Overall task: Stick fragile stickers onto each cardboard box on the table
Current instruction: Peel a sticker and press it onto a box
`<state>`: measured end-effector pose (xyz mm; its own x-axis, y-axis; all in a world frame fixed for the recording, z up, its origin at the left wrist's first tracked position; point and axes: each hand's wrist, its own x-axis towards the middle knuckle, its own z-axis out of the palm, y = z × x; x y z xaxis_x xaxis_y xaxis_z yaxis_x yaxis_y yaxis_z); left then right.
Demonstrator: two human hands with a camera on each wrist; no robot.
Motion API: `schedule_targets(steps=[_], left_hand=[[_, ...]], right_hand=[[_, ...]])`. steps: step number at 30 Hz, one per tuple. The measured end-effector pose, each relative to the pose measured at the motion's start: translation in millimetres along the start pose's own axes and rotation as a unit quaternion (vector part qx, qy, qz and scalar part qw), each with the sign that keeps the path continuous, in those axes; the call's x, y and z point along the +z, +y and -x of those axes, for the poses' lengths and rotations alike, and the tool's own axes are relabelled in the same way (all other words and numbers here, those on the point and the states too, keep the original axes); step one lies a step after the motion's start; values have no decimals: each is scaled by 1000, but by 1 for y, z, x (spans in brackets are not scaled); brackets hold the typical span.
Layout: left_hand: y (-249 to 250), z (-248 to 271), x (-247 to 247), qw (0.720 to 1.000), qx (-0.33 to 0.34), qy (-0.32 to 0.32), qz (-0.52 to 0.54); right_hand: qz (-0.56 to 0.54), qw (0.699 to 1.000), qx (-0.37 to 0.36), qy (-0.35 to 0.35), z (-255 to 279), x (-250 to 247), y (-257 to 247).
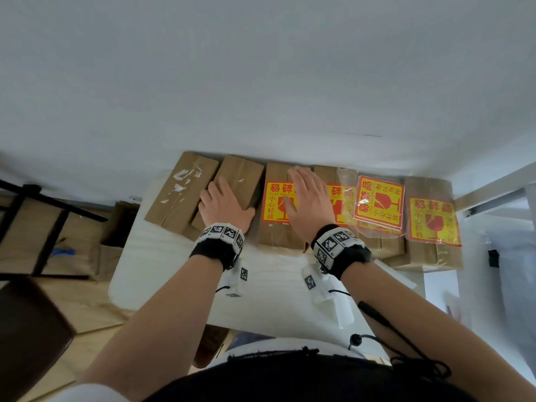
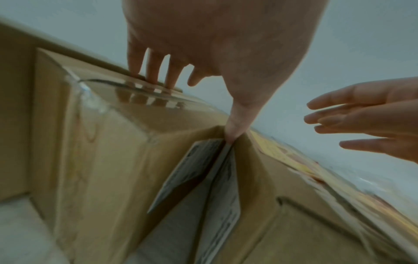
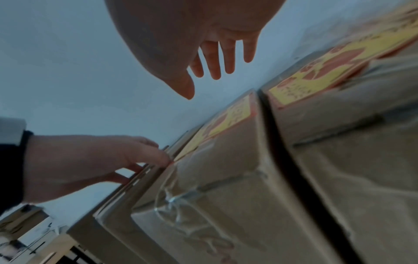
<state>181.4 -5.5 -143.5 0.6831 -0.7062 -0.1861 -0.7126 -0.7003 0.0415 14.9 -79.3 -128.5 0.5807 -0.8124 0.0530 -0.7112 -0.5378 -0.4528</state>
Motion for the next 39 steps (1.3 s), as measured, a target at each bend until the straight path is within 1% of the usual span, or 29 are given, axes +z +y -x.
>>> schedule_targets(steps=[3, 6, 7, 11, 13, 15, 18, 23, 27, 31, 37, 39], left_hand=[[-6, 3, 4, 1000, -27, -10, -10], [-8, 5, 1, 997, -66, -47, 12], [-9, 6, -1, 996, -72, -48, 26], [-19, 16, -13, 992, -72, 3, 107], [-28, 20, -20, 984, -75, 10, 163], [-38, 20, -26, 970, -81, 6, 229], [-53, 21, -30, 961, -76, -4, 266], [-65, 30, -33, 964, -77, -11, 256], [-57, 38, -31, 981, -68, 1, 183], [-33, 41, -18, 991, -67, 16, 119], [5, 43, 2, 994, -66, 28, 84], [13, 45, 9, 994, -63, 21, 84]], right_hand=[[4, 1000, -1, -15, 4, 5, -5], [24, 999, -7, -33, 10, 10, -5], [35, 998, -11, -42, 12, 12, -4], [61, 995, 6, -76, 18, 14, -1], [64, 996, 17, -61, 18, 15, -4], [56, 997, 19, -39, 17, 15, -11], [51, 998, 5, -29, 15, 15, -24], [45, 999, -2, -30, 22, 16, -46], [25, 999, 5, -25, 34, 14, -49], [35, 999, 21, -13, 43, 5, -34], [41, 997, 68, 5, 52, -9, -2], [41, 996, 74, 9, 56, -11, 6]])
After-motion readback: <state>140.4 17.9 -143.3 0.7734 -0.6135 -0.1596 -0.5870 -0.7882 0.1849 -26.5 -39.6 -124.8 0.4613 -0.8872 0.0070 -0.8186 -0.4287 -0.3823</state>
